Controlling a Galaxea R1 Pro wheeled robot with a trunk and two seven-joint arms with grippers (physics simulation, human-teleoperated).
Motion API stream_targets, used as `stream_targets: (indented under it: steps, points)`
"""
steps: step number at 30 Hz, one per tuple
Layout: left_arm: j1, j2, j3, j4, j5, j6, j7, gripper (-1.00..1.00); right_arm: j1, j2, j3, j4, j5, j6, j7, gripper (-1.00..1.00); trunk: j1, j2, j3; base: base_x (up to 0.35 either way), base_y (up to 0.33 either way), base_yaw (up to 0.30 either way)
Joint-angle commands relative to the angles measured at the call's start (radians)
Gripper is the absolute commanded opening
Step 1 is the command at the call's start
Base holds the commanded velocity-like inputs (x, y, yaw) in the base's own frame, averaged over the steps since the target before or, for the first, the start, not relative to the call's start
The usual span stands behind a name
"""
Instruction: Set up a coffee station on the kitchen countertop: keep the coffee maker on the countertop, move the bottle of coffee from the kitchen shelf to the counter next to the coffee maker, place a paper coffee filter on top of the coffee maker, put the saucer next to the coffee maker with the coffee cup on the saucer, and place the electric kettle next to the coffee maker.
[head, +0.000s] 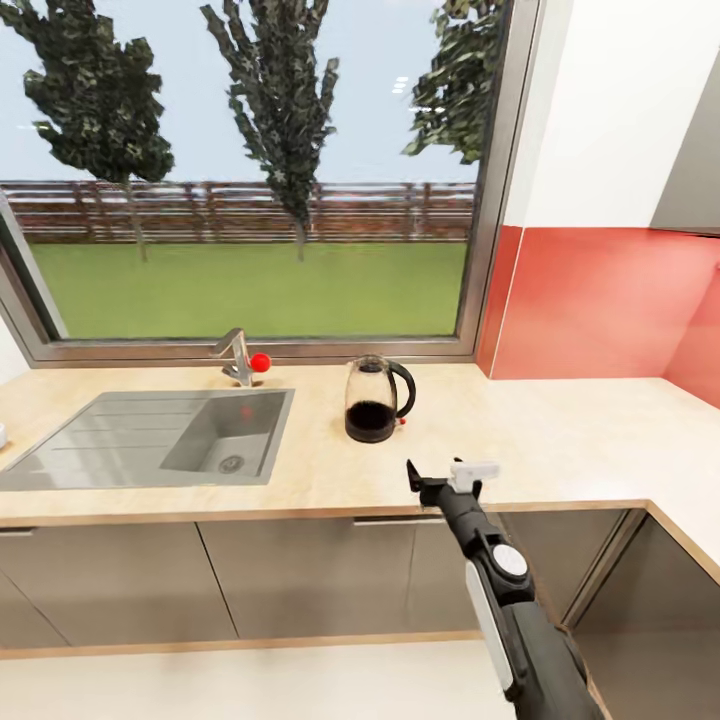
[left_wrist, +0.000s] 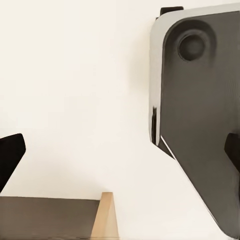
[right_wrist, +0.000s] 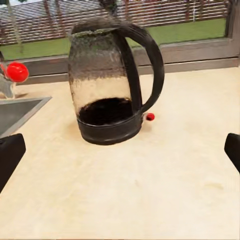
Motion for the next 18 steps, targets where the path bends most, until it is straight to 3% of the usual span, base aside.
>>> stream_targets:
  steps: [1,3,4,6,10,13,14,18]
  points:
    - [0.002,-0.001,0.008,-0.002,-0.007,0.004,-0.001,1.00,-0.019,-0.001,-0.001,0.017,0.003,0.005,0.005,1.00,0.001,-0.002,-0.002,0.091,0.000,0.000]
    - [0.014,-0.001,0.009,-0.002,-0.005,0.005,0.033,1.00,-0.122,-0.009,-0.005,0.135,0.004,0.001,0.008,1.00,0.001,-0.002,-0.002,0.192,0.000,0.000]
    - [0.020,-0.001,0.009,-0.002,-0.004,0.006,0.055,1.00,-0.172,-0.032,-0.006,0.206,0.003,-0.001,0.021,1.00,0.001,-0.002,-0.002,0.294,0.000,0.000]
    - [0.024,-0.001,0.010,-0.002,-0.003,0.007,0.070,1.00,-0.211,-0.072,-0.007,0.271,0.003,-0.002,0.084,1.00,0.001,-0.002,-0.002,0.314,0.000,0.000]
    - [0.025,-0.002,0.010,-0.001,-0.001,0.009,0.076,1.00,-0.237,-0.125,-0.011,0.310,0.004,-0.002,0.220,1.00,0.001,-0.002,-0.002,0.329,0.000,0.000]
    - [0.026,-0.002,0.010,-0.001,-0.001,0.009,0.076,1.00,-0.241,-0.164,-0.015,0.316,0.002,-0.003,0.250,1.00,0.001,-0.002,-0.002,0.333,0.000,0.000]
    - [0.031,-0.001,0.010,-0.001,-0.001,0.009,0.076,1.00,-0.242,-0.202,-0.017,0.318,-0.008,-0.002,0.308,1.00,0.001,-0.002,-0.002,0.334,0.000,0.000]
    - [0.036,-0.001,0.010,-0.001,-0.001,0.009,0.077,1.00,-0.242,-0.211,-0.019,0.317,-0.011,-0.002,0.418,1.00,0.001,-0.002,-0.002,0.334,0.000,0.000]
